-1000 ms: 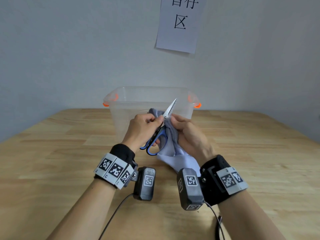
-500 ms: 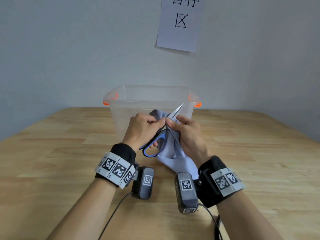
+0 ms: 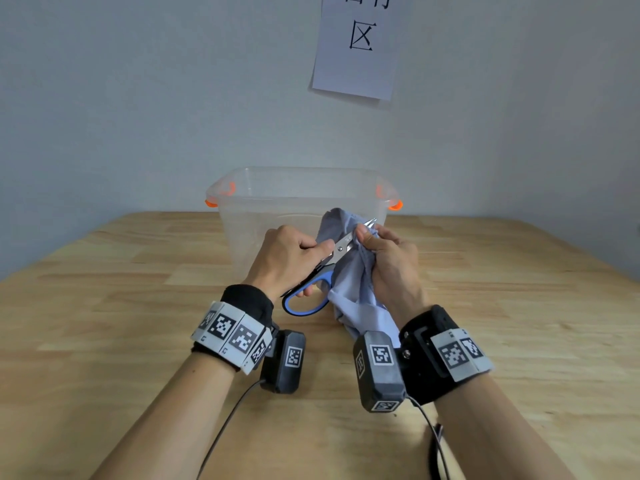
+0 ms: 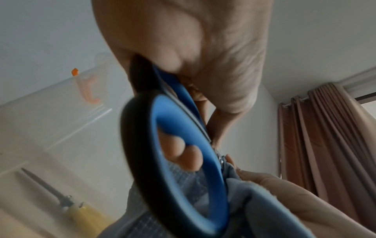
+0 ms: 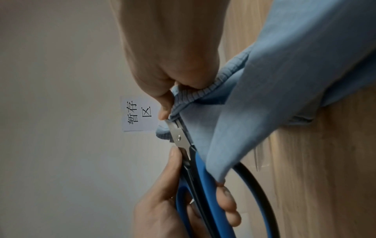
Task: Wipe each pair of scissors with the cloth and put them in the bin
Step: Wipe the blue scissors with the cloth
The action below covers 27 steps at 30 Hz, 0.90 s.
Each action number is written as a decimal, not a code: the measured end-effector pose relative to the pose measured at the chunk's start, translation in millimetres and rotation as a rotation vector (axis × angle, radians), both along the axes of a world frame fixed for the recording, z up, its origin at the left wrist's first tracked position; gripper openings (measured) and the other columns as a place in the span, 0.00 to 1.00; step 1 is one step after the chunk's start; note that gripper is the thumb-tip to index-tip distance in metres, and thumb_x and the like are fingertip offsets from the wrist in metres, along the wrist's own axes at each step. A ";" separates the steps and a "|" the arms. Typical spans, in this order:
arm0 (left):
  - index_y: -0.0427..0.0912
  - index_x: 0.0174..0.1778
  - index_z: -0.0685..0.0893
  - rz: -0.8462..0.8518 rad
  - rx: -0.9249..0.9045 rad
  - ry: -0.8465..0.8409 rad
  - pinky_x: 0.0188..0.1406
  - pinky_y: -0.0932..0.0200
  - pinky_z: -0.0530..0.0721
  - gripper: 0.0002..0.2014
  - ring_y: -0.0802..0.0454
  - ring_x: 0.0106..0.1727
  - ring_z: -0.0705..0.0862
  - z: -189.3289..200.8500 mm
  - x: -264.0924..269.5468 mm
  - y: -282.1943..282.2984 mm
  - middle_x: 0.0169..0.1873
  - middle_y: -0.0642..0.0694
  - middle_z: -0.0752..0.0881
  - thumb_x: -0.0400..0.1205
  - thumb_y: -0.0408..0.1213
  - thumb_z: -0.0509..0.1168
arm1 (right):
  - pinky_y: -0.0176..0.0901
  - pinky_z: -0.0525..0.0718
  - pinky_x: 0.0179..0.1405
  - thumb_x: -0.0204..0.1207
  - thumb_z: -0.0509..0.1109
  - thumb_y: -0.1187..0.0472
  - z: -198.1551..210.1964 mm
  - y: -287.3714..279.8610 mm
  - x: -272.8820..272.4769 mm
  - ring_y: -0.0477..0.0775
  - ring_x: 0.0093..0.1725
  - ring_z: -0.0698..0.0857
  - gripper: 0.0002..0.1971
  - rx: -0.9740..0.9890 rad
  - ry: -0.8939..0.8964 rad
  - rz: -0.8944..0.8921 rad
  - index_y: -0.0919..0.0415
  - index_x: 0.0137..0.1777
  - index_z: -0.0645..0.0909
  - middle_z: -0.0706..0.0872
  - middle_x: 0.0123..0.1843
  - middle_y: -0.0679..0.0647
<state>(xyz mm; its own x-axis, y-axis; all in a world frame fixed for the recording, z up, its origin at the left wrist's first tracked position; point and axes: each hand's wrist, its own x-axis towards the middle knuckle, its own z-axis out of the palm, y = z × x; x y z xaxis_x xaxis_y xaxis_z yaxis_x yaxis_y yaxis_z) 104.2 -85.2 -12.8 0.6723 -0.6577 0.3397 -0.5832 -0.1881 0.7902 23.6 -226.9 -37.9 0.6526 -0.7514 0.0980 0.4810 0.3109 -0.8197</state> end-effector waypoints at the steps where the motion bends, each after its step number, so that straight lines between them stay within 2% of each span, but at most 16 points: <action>1: 0.23 0.32 0.84 0.006 0.011 -0.005 0.18 0.56 0.82 0.24 0.42 0.19 0.86 -0.1 0.7 -0.2 0.13 0.44 0.71 0.83 0.43 0.71 | 0.62 0.87 0.57 0.75 0.76 0.71 0.0 -0.6 -0.5 0.66 0.46 0.88 0.15 0.007 -0.003 -0.011 0.80 0.59 0.82 0.87 0.49 0.73; 3: 0.26 0.33 0.87 0.004 0.018 -0.008 0.18 0.52 0.85 0.22 0.42 0.19 0.86 0.1 1.3 -0.9 0.15 0.39 0.77 0.83 0.44 0.71 | 0.65 0.87 0.61 0.75 0.75 0.71 0.7 -2.1 -1.5 0.68 0.50 0.88 0.17 0.023 -0.011 -0.029 0.81 0.61 0.82 0.87 0.54 0.76; 6: 0.26 0.34 0.88 -0.010 0.013 -0.015 0.21 0.46 0.86 0.22 0.42 0.19 0.86 0.4 0.3 -1.5 0.25 0.27 0.84 0.83 0.44 0.71 | 0.60 0.89 0.56 0.76 0.74 0.72 1.8 -4.8 -2.7 0.66 0.47 0.89 0.14 0.034 -0.009 -0.052 0.80 0.59 0.83 0.88 0.51 0.73; 10: 0.25 0.36 0.88 -0.008 0.030 -0.018 0.20 0.50 0.84 0.22 0.43 0.18 0.86 0.4 0.1 -3.0 0.24 0.28 0.85 0.83 0.44 0.71 | 0.51 0.91 0.45 0.77 0.73 0.73 3.9 -5.0 -2.8 0.61 0.39 0.89 0.08 0.052 0.002 -0.085 0.76 0.54 0.84 0.89 0.42 0.66; 13: 0.23 0.38 0.88 -0.009 0.046 -0.017 0.20 0.48 0.84 0.23 0.42 0.18 0.86 0.3 0.2 -3.3 0.24 0.28 0.85 0.83 0.45 0.70 | 0.51 0.91 0.43 0.75 0.76 0.72 3.8 -5.2 -3.1 0.61 0.40 0.90 0.17 0.092 0.023 -0.139 0.80 0.61 0.81 0.89 0.45 0.69; 15: 0.22 0.38 0.87 -0.012 0.048 -0.025 0.20 0.48 0.84 0.24 0.43 0.17 0.86 0.1 -0.6 -3.5 0.24 0.26 0.85 0.84 0.45 0.70 | 0.51 0.90 0.44 0.74 0.77 0.72 3.0 -4.2 -2.8 0.62 0.41 0.90 0.21 0.093 0.023 -0.164 0.81 0.64 0.79 0.89 0.49 0.71; 17: 0.21 0.38 0.86 -0.014 0.051 -0.036 0.20 0.46 0.84 0.24 0.43 0.17 0.86 0.3 -1.5 -3.8 0.26 0.24 0.84 0.84 0.45 0.70 | 0.52 0.90 0.45 0.74 0.76 0.73 2.5 -4.3 -1.6 0.62 0.41 0.90 0.21 0.107 0.018 -0.181 0.81 0.65 0.79 0.88 0.48 0.70; 21: 0.21 0.39 0.86 -0.010 0.061 -0.050 0.22 0.40 0.85 0.24 0.43 0.17 0.86 1.9 -3.7 -3.9 0.26 0.22 0.83 0.83 0.44 0.70 | 0.63 0.88 0.60 0.74 0.76 0.75 2.7 -6.8 0.2 0.64 0.46 0.89 0.21 0.127 0.013 -0.205 0.80 0.66 0.78 0.88 0.50 0.71; 24: 0.22 0.37 0.86 -0.002 0.076 -0.074 0.21 0.42 0.84 0.23 0.43 0.17 0.85 3.3 -4.4 -3.9 0.25 0.23 0.82 0.84 0.44 0.70 | 0.68 0.85 0.63 0.74 0.76 0.75 2.5 -8.4 1.0 0.66 0.50 0.88 0.21 0.138 0.002 -0.220 0.80 0.66 0.78 0.87 0.56 0.77; 27: 0.21 0.35 0.85 0.006 0.092 -0.074 0.20 0.49 0.82 0.24 0.44 0.17 0.85 2.4 -3.5 -4.4 0.19 0.28 0.77 0.84 0.44 0.70 | 0.70 0.85 0.62 0.73 0.76 0.75 1.0 -8.0 1.3 0.67 0.50 0.89 0.21 0.141 0.020 -0.236 0.80 0.65 0.79 0.87 0.57 0.77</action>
<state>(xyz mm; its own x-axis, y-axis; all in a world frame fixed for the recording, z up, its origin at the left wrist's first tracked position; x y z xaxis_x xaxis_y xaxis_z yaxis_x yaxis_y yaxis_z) 100.7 -89.6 -10.4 0.6520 -0.6843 0.3266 -0.6378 -0.2620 0.7243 24.9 -234.9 -36.9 0.4582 -0.8884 -0.0291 0.5382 0.3034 -0.7863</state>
